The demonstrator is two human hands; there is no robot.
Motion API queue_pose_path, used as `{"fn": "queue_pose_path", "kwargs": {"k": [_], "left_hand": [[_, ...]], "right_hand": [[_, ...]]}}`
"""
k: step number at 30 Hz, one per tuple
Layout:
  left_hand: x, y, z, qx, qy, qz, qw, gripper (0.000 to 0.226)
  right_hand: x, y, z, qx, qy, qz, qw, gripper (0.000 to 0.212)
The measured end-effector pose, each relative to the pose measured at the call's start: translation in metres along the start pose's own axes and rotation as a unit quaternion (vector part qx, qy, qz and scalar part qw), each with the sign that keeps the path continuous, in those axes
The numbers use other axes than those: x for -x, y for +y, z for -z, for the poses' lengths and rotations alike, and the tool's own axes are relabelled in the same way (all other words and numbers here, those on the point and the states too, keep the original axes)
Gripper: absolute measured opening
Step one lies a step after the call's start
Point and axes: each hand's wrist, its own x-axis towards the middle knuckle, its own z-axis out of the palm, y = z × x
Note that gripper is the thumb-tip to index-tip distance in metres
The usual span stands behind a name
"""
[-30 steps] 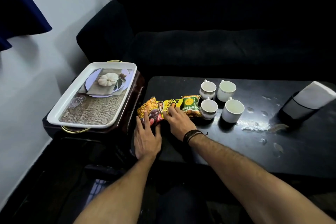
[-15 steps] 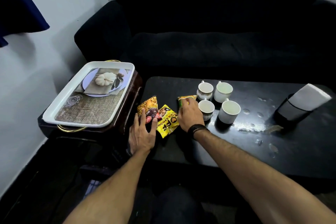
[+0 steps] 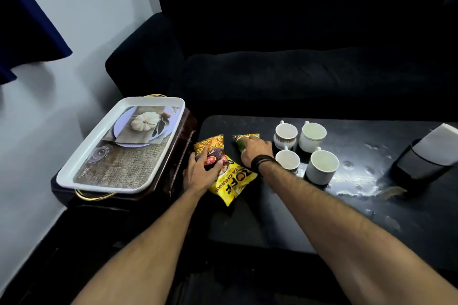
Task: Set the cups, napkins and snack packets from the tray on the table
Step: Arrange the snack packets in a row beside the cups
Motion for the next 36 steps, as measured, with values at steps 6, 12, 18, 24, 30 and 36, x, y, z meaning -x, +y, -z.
{"fn": "queue_pose_path", "kwargs": {"k": [6,12,18,24,30,36], "left_hand": [[-0.032,0.029,-0.007,-0.071,-0.019,-0.012,0.997,0.072],[-0.05,0.041,-0.009,-0.095,-0.026,-0.029,0.995,0.065],[-0.063,0.045,-0.004,-0.099,-0.051,-0.054,0.992,0.067],[-0.065,0.045,-0.002,-0.09,-0.041,-0.067,0.993,0.07],[-0.053,0.038,-0.004,-0.072,0.05,-0.127,0.988,0.072],[-0.019,0.013,0.003,0.075,0.137,-0.096,0.983,0.053]], "right_hand": [[-0.016,-0.007,-0.022,-0.033,0.009,-0.031,0.999,0.062],[-0.033,-0.005,-0.033,-0.031,0.055,-0.049,0.997,0.065],[-0.044,-0.001,-0.033,-0.028,0.058,-0.059,0.996,0.066],[-0.049,0.005,-0.029,-0.005,0.058,-0.064,0.996,0.068],[-0.024,-0.005,-0.03,-0.033,0.153,0.043,0.987,0.061],[0.032,-0.011,-0.056,-0.052,0.108,0.25,0.961,0.044]]}}
